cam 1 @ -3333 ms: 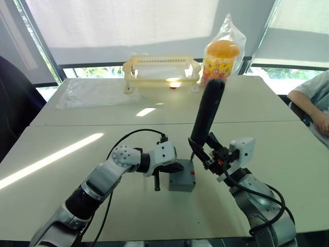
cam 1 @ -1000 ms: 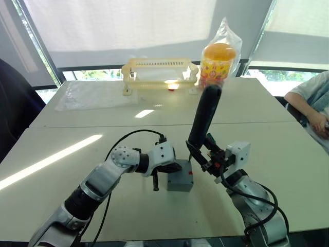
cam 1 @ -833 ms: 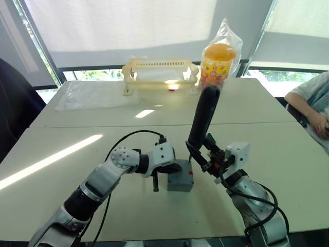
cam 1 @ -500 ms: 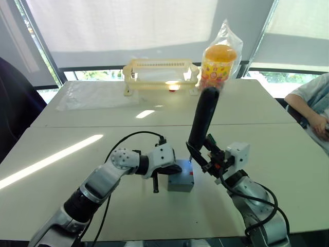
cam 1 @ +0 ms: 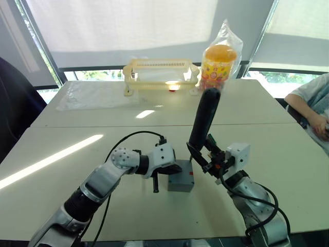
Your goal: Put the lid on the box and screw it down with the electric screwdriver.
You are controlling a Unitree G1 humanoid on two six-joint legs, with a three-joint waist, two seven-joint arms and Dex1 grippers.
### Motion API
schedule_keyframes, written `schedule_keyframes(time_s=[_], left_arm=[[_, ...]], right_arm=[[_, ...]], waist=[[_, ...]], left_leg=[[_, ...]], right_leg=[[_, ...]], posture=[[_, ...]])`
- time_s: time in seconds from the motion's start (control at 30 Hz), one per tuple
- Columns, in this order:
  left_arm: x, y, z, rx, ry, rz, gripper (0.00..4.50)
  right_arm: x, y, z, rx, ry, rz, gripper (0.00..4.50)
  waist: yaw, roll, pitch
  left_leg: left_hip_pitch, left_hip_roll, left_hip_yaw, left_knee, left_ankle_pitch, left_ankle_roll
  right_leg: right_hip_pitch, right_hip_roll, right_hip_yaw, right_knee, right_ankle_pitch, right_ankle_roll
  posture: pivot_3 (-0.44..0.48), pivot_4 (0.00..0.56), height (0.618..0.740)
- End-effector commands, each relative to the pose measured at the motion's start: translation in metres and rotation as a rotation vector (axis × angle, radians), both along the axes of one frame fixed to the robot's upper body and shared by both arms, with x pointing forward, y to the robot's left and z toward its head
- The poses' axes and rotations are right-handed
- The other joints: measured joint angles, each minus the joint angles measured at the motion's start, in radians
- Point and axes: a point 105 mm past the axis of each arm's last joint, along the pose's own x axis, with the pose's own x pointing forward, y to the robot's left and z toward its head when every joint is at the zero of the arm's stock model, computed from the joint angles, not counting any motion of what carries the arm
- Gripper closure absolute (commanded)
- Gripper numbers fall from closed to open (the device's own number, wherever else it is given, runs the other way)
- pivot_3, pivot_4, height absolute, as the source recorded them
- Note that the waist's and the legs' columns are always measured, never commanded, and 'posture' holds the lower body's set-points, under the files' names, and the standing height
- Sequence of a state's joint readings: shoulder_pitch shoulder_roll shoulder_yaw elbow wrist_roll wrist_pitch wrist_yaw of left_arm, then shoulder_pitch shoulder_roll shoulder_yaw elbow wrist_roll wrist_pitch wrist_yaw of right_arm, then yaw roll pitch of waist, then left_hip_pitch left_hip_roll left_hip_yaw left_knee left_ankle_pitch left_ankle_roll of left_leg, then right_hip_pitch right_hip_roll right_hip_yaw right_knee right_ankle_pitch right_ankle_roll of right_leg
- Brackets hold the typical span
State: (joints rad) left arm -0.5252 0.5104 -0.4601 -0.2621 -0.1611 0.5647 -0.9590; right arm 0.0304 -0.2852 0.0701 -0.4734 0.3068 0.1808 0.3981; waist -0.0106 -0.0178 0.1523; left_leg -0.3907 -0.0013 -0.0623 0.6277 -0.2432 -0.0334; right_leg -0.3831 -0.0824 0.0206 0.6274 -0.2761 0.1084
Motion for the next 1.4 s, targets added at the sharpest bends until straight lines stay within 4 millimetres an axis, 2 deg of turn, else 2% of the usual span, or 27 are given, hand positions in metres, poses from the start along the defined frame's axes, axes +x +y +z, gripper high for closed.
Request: schedule_keyframes(time_s=[0.03,0.23,0.4,0.43,0.53,0.6,0.67,0.77,0.87,0.93,1.03,1.13,1.3,1.4], left_arm=[[0.0,0.006,-0.024,0.081,0.065,0.026,4.5],[0.0,0.004,-0.022,0.074,0.06,0.026,4.5],[-0.001,0.003,-0.022,0.068,0.061,0.03,4.5],[-0.001,0.004,-0.022,0.066,0.062,0.033,4.5],[-0.002,0.007,-0.021,0.059,0.062,0.038,4.5],[-0.003,0.008,-0.019,0.044,0.067,0.045,4.5],[-0.005,0.006,-0.016,0.005,0.088,0.054,4.5],[-0.005,0.0,-0.004,-0.081,0.116,0.077,4.5],[-0.002,-0.002,0.008,-0.142,0.12,0.095,4.5],[0.001,-0.004,0.033,-0.211,0.096,0.087,4.5],[-0.001,-0.007,0.066,-0.285,0.085,0.049,4.5],[-0.01,0.002,0.087,-0.249,0.053,-0.012,4.5],[-0.02,0.021,0.076,-0.118,0.065,-0.018,4.5],[-0.022,0.027,0.072,-0.086,0.054,-0.004,4.5]], right_arm=[[0.003,-0.006,-0.032,-0.051,0.137,-0.027,2.76],[0.006,-0.009,-0.025,-0.034,0.12,-0.036,2.76],[0.005,-0.013,0.007,0.004,0.047,-0.033,2.76],[0.003,-0.013,0.032,0.05,-0.003,-0.013,2.76],[-0.011,-0.008,0.085,0.168,-0.085,0.09,2.76],[-0.02,-0.004,0.107,0.233,-0.075,0.18,2.76],[-0.024,-0.005,0.119,0.275,-0.041,0.229,2.76],[-0.016,-0.019,0.135,0.358,0.032,0.258,2.76],[-0.008,-0.033,0.14,0.392,0.145,0.282,2.76],[0.003,-0.059,0.14,0.38,0.298,0.245,2.76],[0.003,-0.085,0.154,0.348,0.37,0.234,2.76],[0.004,-0.118,0.135,0.177,0.566,0.107,2.76],[-0.012,-0.152,0.077,-0.011,0.926,-0.018,2.76],[-0.017,-0.165,0.059,-0.019,1.022,-0.05,2.76]], waist=[[0.0,0.0,0.0],[0.001,0.0,0.0],[0.002,0.002,0.002],[0.002,0.003,0.003],[0.002,0.008,0.01],[0.002,0.01,0.012],[0.001,0.01,0.012],[0.001,0.01,0.014],[0.003,0.007,0.018],[0.003,0.01,0.024],[0.004,0.008,0.039],[0.003,0.012,0.043],[-0.004,0.012,0.042],[-0.003,0.014,0.043]], left_leg=[[0.0,0.0,0.0,0.0,0.0,0.0],[0.0,0.0,0.0,0.0,0.0,0.0],[-0.001,0.001,0.0,0.0,0.0,0.0],[-0.001,0.001,0.0,0.0,0.0,0.0],[-0.003,0.0,0.001,0.001,0.0,0.0],[-0.008,-0.001,0.002,0.002,0.0,0.0],[-0.011,-0.001,0.001,0.001,0.0,0.0],[-0.011,-0.002,0.0,0.0,0.0,0.001],[-0.014,-0.002,0.001,0.003,0.0,0.001],[-0.016,-0.002,0.002,0.005,0.0,0.001],[-0.019,-0.003,0.003,0.007,0.001,0.003],[-0.022,-0.006,0.005,0.005,0.001,0.003],[-0.02,-0.002,0.004,0.002,-0.005,0.014],[-0.021,-0.001,0.004,0.001,-0.006,0.015]], right_leg=[[0.0,0.0,0.0,0.0,0.0,0.0],[0.001,-0.001,0.0,-0.001,0.0,0.0],[0.001,-0.002,0.0,-0.002,0.0,0.0],[0.001,-0.002,0.0,-0.003,0.0,0.0],[-0.001,-0.004,0.001,-0.003,0.0,0.0],[-0.006,-0.005,0.001,-0.002,0.001,0.0],[-0.008,-0.005,0.001,-0.001,0.001,0.001],[-0.009,-0.005,-0.001,-0.001,0.001,0.001],[-0.009,-0.004,-0.003,-0.002,0.0,0.001],[-0.009,-0.005,-0.003,-0.002,0.0,0.001],[-0.011,-0.006,-0.002,-0.002,0.001,0.001],[-0.016,-0.005,-0.002,-0.001,0.001,0.003],[-0.018,0.002,-0.002,0.001,0.001,0.007],[-0.022,0.003,-0.002,0.003,-0.001,0.006]], posture=[[0.0,0.15,0.74],[0.0,0.15,0.74],[0.0,0.15,0.74],[0.0,0.15,0.74],[0.0,0.15,0.74],[0.0,0.15,0.74],[0.0,0.15,0.74],[0.0,0.15,0.74],[0.0,0.15,0.74],[0.0,0.15,0.74],[0.0,0.15,0.74],[0.0,0.15,0.74],[0.0,0.15,0.74],[0.0,0.15,0.74]])
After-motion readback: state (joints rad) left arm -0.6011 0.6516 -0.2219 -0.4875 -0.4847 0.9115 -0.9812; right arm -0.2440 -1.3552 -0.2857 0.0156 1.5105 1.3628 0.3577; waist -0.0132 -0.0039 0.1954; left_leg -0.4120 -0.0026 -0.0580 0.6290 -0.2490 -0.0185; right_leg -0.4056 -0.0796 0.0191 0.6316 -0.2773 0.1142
